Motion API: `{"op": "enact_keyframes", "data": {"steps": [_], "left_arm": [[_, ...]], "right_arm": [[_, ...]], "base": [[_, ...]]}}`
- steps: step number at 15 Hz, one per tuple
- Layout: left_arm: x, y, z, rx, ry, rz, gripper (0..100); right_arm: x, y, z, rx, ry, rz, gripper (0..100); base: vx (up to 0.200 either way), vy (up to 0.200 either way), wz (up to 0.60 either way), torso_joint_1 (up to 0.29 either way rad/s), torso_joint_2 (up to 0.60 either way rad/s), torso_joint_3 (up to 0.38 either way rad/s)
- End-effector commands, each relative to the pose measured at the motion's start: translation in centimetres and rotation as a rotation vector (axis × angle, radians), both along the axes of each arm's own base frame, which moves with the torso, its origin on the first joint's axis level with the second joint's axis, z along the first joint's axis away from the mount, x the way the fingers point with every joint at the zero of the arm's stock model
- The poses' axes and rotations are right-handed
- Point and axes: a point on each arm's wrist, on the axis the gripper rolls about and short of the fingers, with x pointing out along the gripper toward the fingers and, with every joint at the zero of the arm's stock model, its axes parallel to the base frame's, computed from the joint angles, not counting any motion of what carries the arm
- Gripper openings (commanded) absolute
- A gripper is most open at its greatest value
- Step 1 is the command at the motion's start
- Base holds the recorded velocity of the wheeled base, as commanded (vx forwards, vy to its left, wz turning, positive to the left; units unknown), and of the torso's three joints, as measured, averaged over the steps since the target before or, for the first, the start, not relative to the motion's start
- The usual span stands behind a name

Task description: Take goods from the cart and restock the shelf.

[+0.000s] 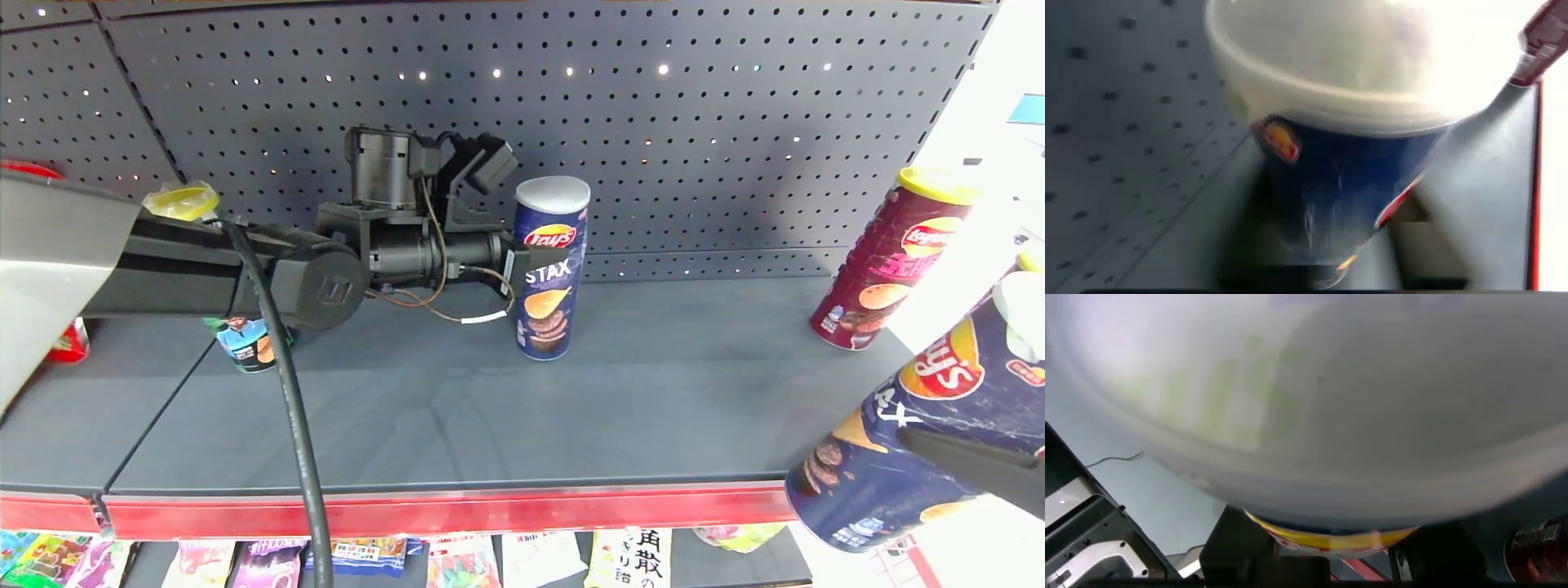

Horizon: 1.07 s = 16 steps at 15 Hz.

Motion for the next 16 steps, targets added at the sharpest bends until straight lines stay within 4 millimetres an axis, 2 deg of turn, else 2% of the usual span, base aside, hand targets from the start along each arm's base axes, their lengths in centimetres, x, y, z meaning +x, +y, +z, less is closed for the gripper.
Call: {"op": "enact_keyframes", "data": {"steps": [1,5,7,9,10,16], "left_arm": [[-0.5,-0.5,0.2,-0.002,-0.002,-0.018,0],[-2.1,-0.3,1.1,-0.009,-0.004,-0.031,0],[-5.4,-0.3,1.4,0.001,0.021,-0.078,0],[-7.9,-0.8,1.5,-0.008,0.06,-0.11,0],[-8.6,-1.2,1.3,-0.012,0.058,-0.113,0],[-9.8,-1.9,0.1,-0.04,0.022,-0.103,0]], "right_arm": [[0.0,0.0,0.0,0.0,-0.002,0.0,0],[0.0,0.0,0.0,0.0,-0.001,-0.001,0],[0.0,0.0,0.1,0.001,-0.003,-0.003,0],[0.1,0.0,0.1,0.001,-0.002,-0.003,0],[0.1,0.0,0.1,0.0,-0.001,-0.003,0],[0.0,0.0,0.3,0.003,-0.009,-0.003,0]], "base": [[0.0,0.0,0.0,0.0,0.0,0.0],[0.0,0.0,0.0,0.0,0.0,0.0],[0.0,0.0,0.0,0.0,0.0,0.0],[0.0,0.0,0.0,0.0,0.0,0.0],[0.0,0.0,0.0,0.0,0.0,0.0],[0.0,0.0,0.0,0.0,0.0,0.0]]}}
